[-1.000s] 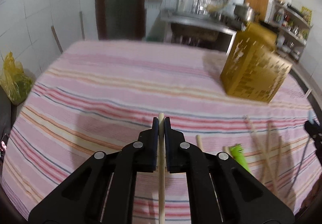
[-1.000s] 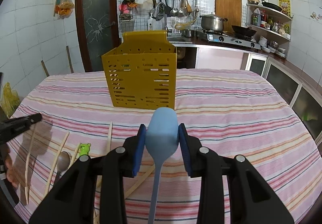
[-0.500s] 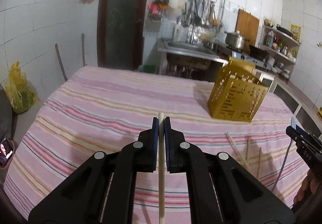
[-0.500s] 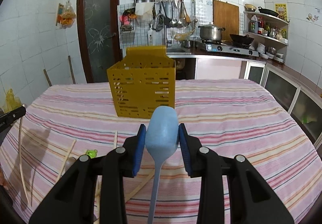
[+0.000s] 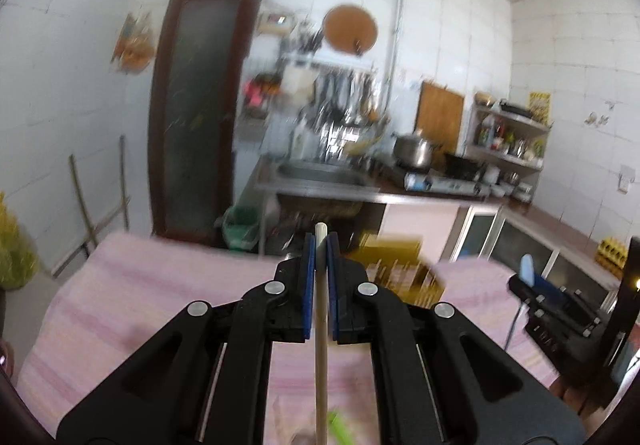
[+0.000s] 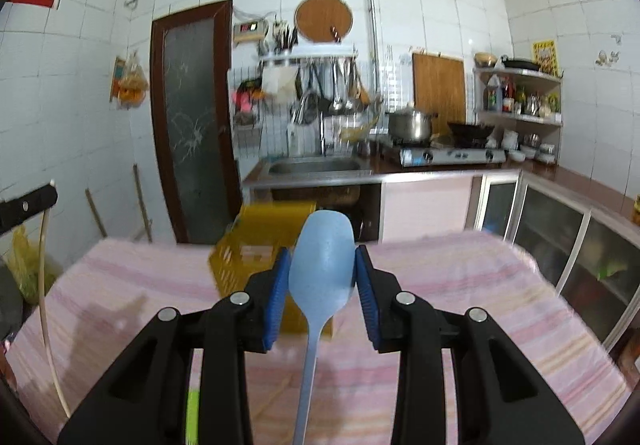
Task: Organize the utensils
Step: 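Lift the blue spoon with the right tool while the left tool carries the chopstick toward the yellow holder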
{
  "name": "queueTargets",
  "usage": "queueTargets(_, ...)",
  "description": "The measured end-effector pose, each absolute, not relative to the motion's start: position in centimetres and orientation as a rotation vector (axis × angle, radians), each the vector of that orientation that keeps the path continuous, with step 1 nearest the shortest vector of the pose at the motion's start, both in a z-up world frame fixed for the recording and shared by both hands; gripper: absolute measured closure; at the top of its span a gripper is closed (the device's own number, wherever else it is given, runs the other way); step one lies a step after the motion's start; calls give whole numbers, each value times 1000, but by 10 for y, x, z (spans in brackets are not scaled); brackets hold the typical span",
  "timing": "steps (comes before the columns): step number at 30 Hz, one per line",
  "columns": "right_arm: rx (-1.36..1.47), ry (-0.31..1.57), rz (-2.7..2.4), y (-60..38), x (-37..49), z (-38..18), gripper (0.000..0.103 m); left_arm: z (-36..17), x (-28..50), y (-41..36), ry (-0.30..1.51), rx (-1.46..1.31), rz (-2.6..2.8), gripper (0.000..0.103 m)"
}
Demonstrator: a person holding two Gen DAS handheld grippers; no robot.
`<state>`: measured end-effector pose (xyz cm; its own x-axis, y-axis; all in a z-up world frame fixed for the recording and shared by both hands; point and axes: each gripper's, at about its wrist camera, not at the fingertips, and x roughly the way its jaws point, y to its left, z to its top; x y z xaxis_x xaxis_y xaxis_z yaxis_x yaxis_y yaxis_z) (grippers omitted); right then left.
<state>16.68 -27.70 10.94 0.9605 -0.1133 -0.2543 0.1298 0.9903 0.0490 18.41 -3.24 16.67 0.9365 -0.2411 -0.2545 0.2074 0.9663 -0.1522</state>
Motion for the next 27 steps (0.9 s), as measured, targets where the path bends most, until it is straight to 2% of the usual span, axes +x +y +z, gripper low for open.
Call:
queueTargets(6,102,182,-133,-294,217,151,69,225,243,-72,168,-170,-286,98)
queueTargets(11,122,134,-136,-304,265,169,69,239,299,-106,122,-149,-305,98)
queueTargets(21,84,130,-121,-304,333,133,70,174,387,-135,145,-155,-308,98)
queueTargets(27,58,129,-127,-302,340,116,70,164,398,-132,136,-160,-310,98)
